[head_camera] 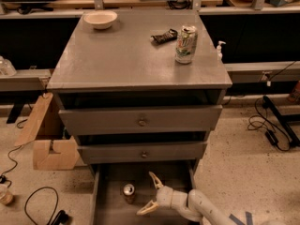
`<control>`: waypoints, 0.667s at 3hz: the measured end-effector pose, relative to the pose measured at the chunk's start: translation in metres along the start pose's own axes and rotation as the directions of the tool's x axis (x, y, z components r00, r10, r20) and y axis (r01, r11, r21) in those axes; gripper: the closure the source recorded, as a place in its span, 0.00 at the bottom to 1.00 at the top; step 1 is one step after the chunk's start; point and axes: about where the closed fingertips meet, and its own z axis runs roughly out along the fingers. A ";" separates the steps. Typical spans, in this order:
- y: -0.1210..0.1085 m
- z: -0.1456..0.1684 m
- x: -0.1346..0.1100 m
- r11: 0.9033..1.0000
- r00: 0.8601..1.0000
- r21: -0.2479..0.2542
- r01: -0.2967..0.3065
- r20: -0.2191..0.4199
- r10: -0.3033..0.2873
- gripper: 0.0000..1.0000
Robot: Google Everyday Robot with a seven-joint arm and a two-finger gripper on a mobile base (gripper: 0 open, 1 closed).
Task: Place orange can into bottom drawer
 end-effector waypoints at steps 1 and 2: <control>-0.008 -0.051 -0.032 0.993 0.997 0.098 0.073 -0.008 -0.073 0.00; -0.008 -0.051 -0.032 0.993 0.997 0.098 0.073 -0.008 -0.073 0.00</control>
Offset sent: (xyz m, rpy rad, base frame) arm -0.0046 -0.0376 0.0326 -0.0235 -0.0722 -0.0722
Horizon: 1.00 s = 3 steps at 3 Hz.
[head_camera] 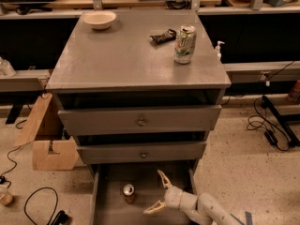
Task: Place orange can into bottom drawer
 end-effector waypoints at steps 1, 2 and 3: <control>-0.006 -0.012 -0.012 1.000 1.000 0.017 0.020 -0.005 -0.020 0.00; -0.023 -0.039 -0.044 0.995 0.996 0.053 0.085 -0.038 -0.083 0.00; -0.049 -0.068 -0.090 0.983 0.981 0.067 0.172 -0.101 -0.165 0.00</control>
Offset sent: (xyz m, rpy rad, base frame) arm 0.0067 -0.0873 0.1190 -0.1554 -0.1646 -0.1024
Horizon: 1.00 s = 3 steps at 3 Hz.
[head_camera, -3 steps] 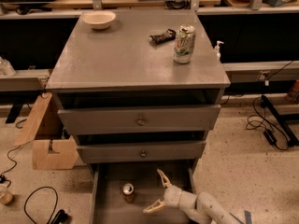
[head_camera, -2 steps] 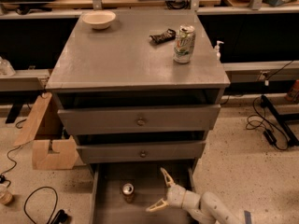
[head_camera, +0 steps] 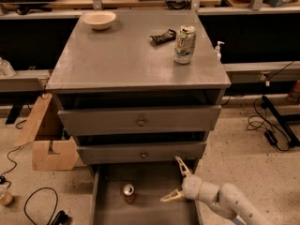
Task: Place orange can into bottom drawer
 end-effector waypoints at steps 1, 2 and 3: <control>-0.037 -0.020 -0.033 0.996 0.992 -0.017 0.090 -0.089 -0.092 0.00; -0.083 -0.037 -0.077 0.974 0.953 -0.105 0.202 -0.209 -0.220 0.00; -0.113 -0.054 -0.119 0.948 0.903 -0.130 0.292 -0.288 -0.318 0.00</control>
Offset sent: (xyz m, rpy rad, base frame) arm 0.0609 -0.0688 0.1554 -0.4698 -0.1012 0.0825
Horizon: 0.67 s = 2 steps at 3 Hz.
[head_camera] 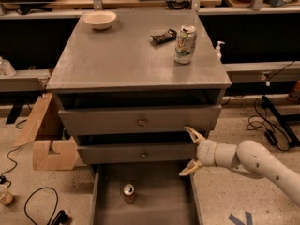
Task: Place orange can into bottom drawer
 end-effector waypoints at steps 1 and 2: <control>0.000 0.000 0.000 1.000 1.000 0.000 0.000 0.000 0.000 0.00; -0.014 -0.051 0.012 0.998 0.996 0.066 -0.008 -0.084 0.013 0.00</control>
Offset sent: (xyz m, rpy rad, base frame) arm -0.0168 -0.0853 0.0402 -0.0674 -0.0338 -0.1714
